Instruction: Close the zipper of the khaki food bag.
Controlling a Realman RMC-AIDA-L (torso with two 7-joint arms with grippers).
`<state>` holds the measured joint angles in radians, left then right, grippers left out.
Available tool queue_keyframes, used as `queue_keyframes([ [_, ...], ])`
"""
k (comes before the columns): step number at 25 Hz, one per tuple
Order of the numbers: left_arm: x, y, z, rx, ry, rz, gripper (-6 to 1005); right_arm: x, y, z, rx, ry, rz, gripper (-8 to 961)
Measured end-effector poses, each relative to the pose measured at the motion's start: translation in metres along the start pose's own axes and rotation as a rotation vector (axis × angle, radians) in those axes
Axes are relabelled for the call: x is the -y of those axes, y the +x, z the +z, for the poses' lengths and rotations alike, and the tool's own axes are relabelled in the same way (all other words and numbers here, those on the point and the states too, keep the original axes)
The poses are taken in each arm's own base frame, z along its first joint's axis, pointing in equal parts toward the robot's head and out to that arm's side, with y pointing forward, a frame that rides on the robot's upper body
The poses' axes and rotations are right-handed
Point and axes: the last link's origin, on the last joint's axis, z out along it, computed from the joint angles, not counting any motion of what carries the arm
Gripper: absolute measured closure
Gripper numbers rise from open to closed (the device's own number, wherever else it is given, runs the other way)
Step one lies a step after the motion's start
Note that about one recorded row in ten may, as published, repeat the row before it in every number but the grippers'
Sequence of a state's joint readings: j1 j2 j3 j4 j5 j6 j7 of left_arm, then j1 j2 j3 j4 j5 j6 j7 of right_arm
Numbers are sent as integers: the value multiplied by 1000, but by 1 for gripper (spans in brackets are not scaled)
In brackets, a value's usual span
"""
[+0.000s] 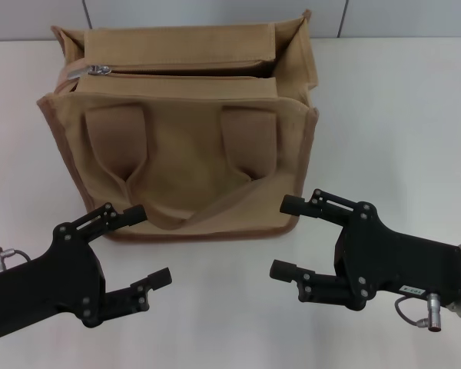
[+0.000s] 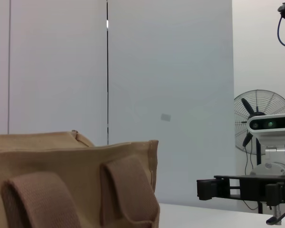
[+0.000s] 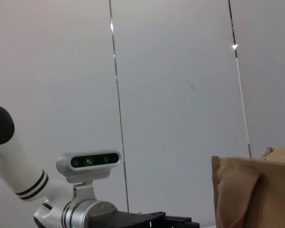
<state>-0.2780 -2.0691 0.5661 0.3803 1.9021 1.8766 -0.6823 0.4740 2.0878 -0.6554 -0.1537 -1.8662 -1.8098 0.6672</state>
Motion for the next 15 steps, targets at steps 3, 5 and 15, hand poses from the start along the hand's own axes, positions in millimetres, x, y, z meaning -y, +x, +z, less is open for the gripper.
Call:
queue_keyframes([
  [3,1,0,1,0,-1,0,169,0,0,0,-2,-1,0,164],
  [5,1,0,1,-1,-2,0,172,0,0,0,-3,-1,0,164],
  [15,10,1,-19,-6,150,19,188,2,0,2,-6,-2,-17,165],
])
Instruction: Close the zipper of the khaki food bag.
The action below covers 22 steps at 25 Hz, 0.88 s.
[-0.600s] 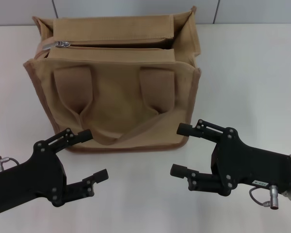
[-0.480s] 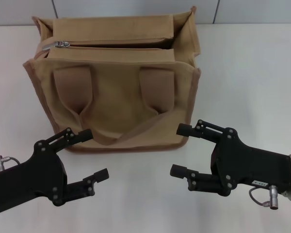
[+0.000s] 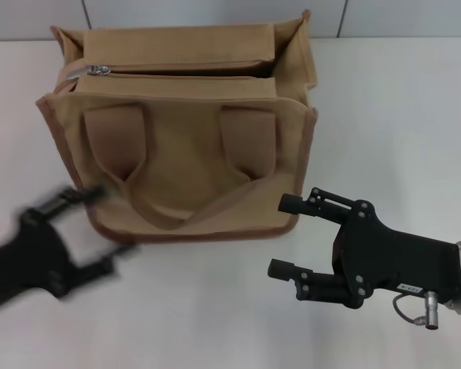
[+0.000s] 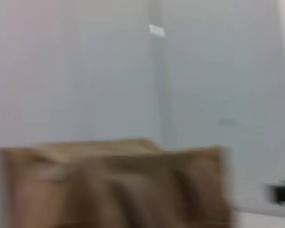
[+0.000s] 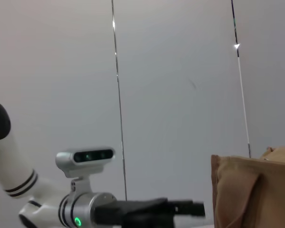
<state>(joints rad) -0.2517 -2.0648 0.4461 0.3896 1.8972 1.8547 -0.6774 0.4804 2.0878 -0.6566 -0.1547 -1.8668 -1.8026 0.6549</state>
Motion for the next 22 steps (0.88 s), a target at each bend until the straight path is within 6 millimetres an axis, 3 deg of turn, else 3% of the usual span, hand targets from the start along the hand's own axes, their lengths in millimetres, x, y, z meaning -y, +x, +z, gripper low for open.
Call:
queue_keyframes([
  [5,26,10,-48,-176,466,-51,197,2,1,0,-8,18,-2,165],
  [8,39,12,-57,-267,642,-94,201,2,1,0,-9,19,-1,165],
  [11,54,12,-45,-280,672,-109,206,2,2,0,-10,18,-1,165],
  [17,79,9,7,-131,501,-114,216,-1,4,-1,-7,23,8,165],
  [22,86,7,18,-31,426,-107,224,-6,7,-5,-3,39,23,165],
])
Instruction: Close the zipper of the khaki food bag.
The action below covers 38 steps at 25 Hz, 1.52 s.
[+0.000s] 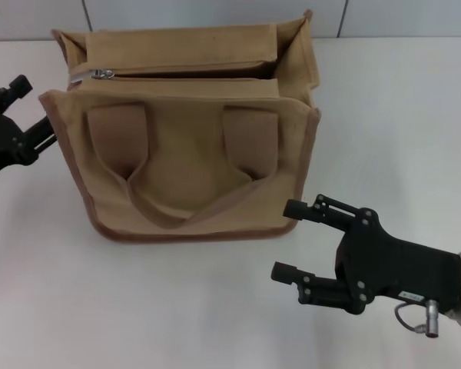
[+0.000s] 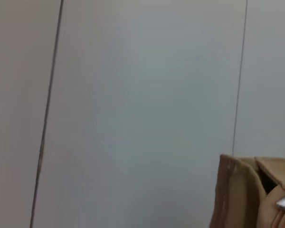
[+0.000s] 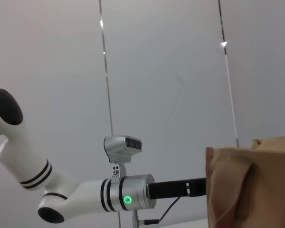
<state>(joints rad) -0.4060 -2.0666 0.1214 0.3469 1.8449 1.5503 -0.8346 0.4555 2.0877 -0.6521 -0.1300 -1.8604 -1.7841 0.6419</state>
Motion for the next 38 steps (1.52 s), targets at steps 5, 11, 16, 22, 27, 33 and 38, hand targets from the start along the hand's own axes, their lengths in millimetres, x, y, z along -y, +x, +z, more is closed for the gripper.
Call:
queue_keyframes([
  [5,3,3,2,66,-61,77,232,-2,2,-4,3,22,-1,165],
  [11,4,15,-5,45,-101,118,242,-2,2,-4,6,27,0,165],
  [16,5,19,-4,58,-123,142,250,-2,2,-2,12,28,-4,165],
  [22,-1,23,12,55,-177,150,260,0,0,0,16,29,-13,165],
  [27,1,30,32,-15,-135,117,268,0,0,0,17,30,-13,164],
  [33,5,30,38,-65,-60,61,278,-1,4,-1,2,46,-3,164],
  [38,3,25,27,-73,-49,47,286,-1,8,1,-11,58,-4,164],
])
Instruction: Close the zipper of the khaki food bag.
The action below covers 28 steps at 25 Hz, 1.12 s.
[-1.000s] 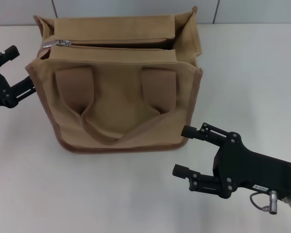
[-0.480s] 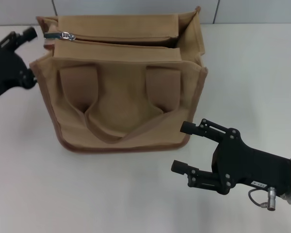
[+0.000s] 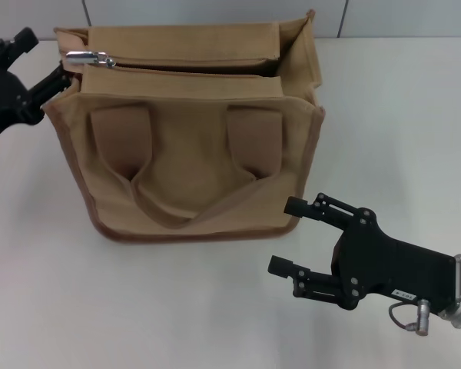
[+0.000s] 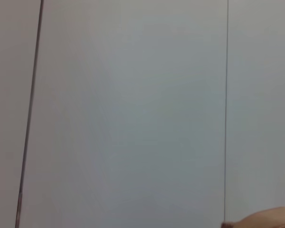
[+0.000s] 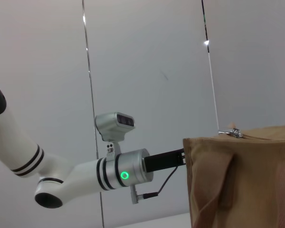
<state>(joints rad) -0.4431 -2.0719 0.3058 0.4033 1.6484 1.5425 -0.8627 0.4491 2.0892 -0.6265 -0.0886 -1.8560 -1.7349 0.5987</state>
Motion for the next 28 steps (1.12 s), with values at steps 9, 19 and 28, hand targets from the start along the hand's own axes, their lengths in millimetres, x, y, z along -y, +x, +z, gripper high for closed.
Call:
queue_keyframes([
  [9,-22,-4,-18,-76,-42,35,301,3,-2,4,0,-8,-13,164],
  [19,-20,1,-5,-117,-31,21,660,3,-2,5,1,-9,-13,164],
  [28,-18,0,-6,-109,-25,21,970,1,-1,4,4,-7,-4,164],
])
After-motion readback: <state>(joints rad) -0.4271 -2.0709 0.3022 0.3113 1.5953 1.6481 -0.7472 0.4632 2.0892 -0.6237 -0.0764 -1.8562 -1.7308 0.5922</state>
